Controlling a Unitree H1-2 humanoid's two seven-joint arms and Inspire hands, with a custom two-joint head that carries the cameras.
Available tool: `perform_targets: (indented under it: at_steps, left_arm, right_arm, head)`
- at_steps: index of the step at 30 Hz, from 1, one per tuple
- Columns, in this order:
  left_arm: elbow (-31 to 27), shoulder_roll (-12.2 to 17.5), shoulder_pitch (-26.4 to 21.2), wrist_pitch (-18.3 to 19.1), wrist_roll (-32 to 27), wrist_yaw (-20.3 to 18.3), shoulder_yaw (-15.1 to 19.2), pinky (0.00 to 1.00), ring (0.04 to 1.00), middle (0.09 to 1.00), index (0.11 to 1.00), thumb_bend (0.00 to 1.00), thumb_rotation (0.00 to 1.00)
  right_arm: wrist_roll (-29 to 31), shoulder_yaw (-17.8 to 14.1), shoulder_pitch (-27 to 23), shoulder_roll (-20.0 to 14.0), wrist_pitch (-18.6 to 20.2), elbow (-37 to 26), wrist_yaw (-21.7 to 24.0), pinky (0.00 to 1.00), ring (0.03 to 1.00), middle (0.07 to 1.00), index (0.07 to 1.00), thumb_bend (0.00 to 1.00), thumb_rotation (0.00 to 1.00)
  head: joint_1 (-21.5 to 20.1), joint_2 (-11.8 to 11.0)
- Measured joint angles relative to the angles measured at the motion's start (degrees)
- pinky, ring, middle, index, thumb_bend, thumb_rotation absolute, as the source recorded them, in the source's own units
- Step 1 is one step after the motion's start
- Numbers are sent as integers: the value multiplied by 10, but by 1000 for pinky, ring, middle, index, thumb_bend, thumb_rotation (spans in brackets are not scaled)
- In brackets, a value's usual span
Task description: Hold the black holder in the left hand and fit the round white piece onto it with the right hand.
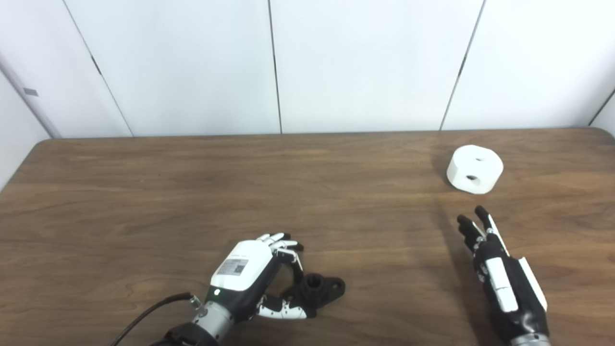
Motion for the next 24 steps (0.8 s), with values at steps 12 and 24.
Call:
perform_targets:
  at_steps: [12, 24]
  left_arm:
    - [4, -2, 4, -5, 4, 3, 5, 907, 911, 818, 488, 519, 58]
    - [17, -2, 6, -35, -4, 10, 19, 901, 904, 814, 487, 520, 57]
  right_arm:
    - [-144, -42, -37, -10, 38, -9, -66, 985, 958, 938, 978, 684, 546]
    - [-325, -32, -167, -108, 131, 9, -35, 987, 996, 994, 994, 838, 383]
  head:
    - [-39, -20]
    - [-83, -34]
